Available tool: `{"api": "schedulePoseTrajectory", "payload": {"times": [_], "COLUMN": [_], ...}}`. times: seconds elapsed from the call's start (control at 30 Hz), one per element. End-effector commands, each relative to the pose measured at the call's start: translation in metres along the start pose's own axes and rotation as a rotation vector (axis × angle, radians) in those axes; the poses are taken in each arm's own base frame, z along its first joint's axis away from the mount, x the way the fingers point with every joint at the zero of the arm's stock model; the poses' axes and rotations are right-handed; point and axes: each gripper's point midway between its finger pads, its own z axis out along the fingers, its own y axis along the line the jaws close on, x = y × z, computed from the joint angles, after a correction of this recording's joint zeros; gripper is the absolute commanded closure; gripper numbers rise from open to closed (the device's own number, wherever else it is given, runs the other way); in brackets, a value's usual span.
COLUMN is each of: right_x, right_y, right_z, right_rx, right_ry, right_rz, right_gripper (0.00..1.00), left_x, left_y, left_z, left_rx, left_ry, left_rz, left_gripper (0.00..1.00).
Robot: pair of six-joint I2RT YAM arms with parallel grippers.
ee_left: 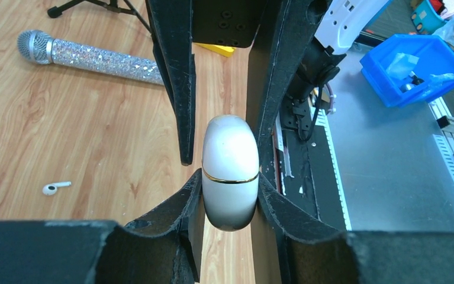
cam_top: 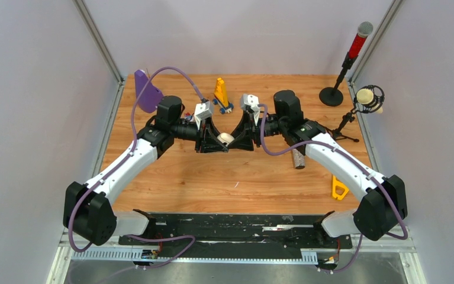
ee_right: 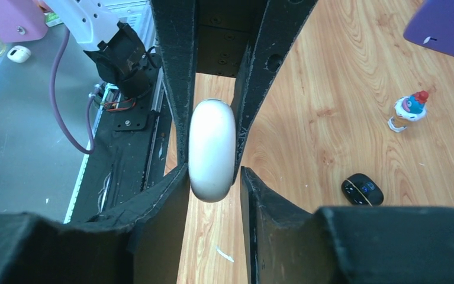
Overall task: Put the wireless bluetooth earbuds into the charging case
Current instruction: Pick up the charging case at the center of the board, then open the charging case.
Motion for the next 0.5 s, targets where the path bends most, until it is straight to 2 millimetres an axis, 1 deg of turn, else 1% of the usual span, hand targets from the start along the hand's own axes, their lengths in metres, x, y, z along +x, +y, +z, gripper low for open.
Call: {"api": "schedulePoseTrajectory", "payload": {"times": [0.0, 0.1, 0.3, 0.47], "right_x": [-0.0106, -0.0107, -0.0101, -0.0141], "right_y": [0.0152, 0.0171, 0.0169, 0.0112], "right_z": [0.0013, 0.0010, 0.0015, -0.0002], "right_rx": [-0.083, -0.096, -0.100, -0.074], "right_ry": [-0.012, -0.013, -0.011, -0.014], "right_rz": [-0.003, 0.003, 0.008, 0.017], "right_gripper": [0.60, 0.57, 0.57, 0.55], "left_x": [-0.0098, -0.0094, -0.0100, -0.0066], "left_y": [-0.0079, -0.0076, -0.0065, -0.0079], "left_z": [-0.0001, 0.0001, 0.0004, 0.0007], "left_rx": [0.029, 0.027, 0.023, 0.031], "left_ry": [-0.017, -0.015, -0.016, -0.009], "left_rz": [0.085, 0.087, 0.081, 0.088], "left_gripper": [0.93, 0.95, 1.00, 1.00]}}
